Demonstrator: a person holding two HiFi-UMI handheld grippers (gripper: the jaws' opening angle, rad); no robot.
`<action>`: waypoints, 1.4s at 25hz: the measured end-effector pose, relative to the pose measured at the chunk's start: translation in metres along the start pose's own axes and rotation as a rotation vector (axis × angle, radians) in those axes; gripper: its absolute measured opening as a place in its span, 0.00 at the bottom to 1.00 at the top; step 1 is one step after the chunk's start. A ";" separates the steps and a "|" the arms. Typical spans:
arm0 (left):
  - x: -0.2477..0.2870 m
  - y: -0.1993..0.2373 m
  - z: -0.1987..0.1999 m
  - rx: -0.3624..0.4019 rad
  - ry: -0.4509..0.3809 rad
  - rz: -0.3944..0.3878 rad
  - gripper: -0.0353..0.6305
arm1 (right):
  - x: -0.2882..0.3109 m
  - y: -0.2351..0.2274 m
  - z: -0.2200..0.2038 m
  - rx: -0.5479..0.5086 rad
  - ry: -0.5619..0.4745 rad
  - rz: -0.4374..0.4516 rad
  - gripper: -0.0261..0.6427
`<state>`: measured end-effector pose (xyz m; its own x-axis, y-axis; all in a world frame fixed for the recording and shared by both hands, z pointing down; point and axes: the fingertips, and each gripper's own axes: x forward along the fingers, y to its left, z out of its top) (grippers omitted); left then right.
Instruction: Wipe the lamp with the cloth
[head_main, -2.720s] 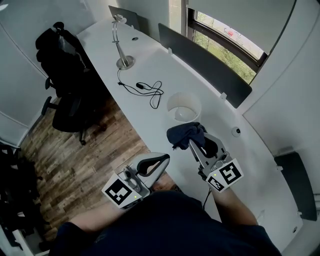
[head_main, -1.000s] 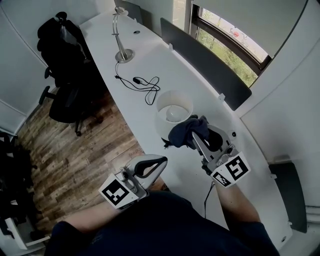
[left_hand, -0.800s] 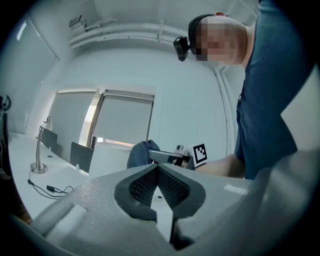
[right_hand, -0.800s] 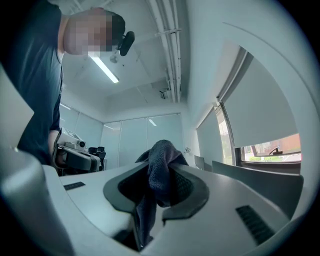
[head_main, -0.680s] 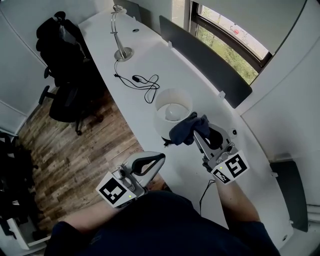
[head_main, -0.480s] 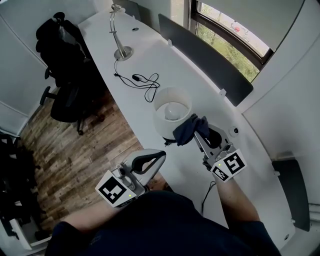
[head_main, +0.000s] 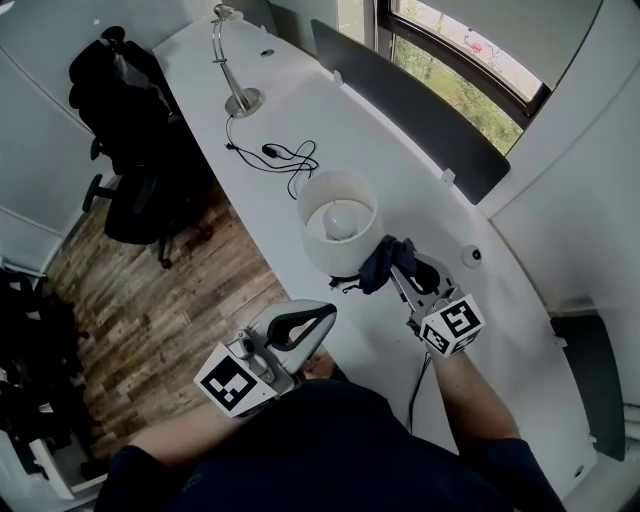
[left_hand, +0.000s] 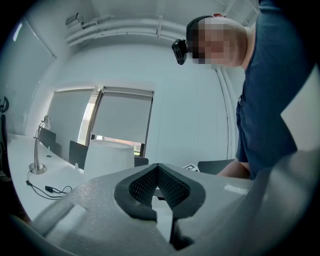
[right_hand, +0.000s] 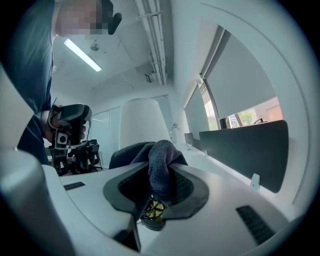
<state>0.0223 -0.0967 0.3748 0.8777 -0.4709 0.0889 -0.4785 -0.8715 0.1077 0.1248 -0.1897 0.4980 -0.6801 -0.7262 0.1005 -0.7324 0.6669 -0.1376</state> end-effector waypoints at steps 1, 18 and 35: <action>0.001 0.000 -0.001 0.000 0.002 -0.001 0.06 | 0.000 -0.002 -0.005 0.003 0.008 -0.004 0.18; 0.002 -0.003 -0.005 -0.014 -0.007 -0.019 0.06 | 0.010 -0.021 0.050 -0.022 -0.078 -0.034 0.18; 0.000 -0.004 0.003 -0.018 -0.026 -0.040 0.06 | 0.026 -0.014 0.144 -0.148 -0.217 0.015 0.18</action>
<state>0.0245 -0.0937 0.3718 0.8964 -0.4395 0.0580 -0.4433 -0.8871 0.1287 0.1215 -0.2421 0.3603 -0.6796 -0.7242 -0.1169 -0.7300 0.6834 0.0098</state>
